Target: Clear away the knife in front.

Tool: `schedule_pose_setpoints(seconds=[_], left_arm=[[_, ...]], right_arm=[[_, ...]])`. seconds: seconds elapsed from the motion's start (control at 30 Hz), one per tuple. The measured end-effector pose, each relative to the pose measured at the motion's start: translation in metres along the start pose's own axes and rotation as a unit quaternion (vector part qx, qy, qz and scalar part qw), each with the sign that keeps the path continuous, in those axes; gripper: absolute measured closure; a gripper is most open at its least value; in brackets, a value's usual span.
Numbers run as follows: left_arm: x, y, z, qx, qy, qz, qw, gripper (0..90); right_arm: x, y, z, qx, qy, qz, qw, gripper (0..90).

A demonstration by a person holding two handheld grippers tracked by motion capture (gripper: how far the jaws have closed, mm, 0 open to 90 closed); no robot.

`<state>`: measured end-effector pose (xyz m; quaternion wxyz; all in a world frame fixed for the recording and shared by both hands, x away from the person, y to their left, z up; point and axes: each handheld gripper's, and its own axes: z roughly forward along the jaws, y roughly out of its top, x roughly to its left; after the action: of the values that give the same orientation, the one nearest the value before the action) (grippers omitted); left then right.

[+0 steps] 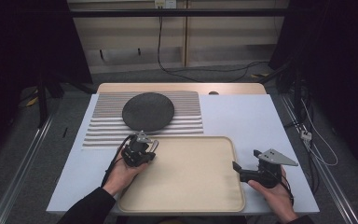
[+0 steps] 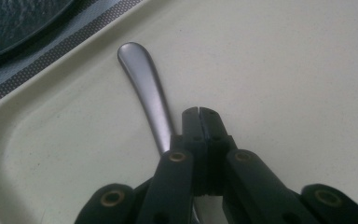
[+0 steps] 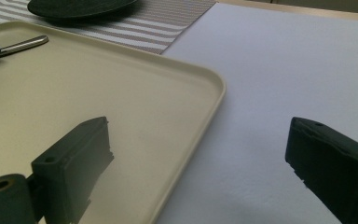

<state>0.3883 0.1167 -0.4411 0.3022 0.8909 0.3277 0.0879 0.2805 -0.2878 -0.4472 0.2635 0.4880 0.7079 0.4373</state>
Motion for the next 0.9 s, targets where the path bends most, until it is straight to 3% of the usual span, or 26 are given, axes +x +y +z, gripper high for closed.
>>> schedule_pose_setpoints(seconds=[0.13, 0.5, 0.53, 0.9], left_arm=[[0.001, 0.0, 0.0, 0.0, -0.002, -0.006, 1.0, 90.0], [0.003, -0.006, -0.005, 0.004, 0.022, -0.006, 0.9997, 90.0], [0.004, -0.006, -0.006, 0.004, 0.015, -0.005, 0.9999, 90.0], [0.004, -0.011, -0.011, 0.008, 0.026, -0.007, 0.9996, 90.0]], right_arm=[[0.0, 0.0, 0.001, 0.001, -0.001, 0.0, 1.0, 6.5], [0.0, 0.0, 0.0, 0.001, -0.001, 0.001, 1.0, 6.6], [0.0, 0.0, 0.001, 0.001, -0.001, 0.0, 1.0, 6.6], [0.001, 0.001, 0.001, 0.001, -0.001, -0.002, 1.0, 6.6]])
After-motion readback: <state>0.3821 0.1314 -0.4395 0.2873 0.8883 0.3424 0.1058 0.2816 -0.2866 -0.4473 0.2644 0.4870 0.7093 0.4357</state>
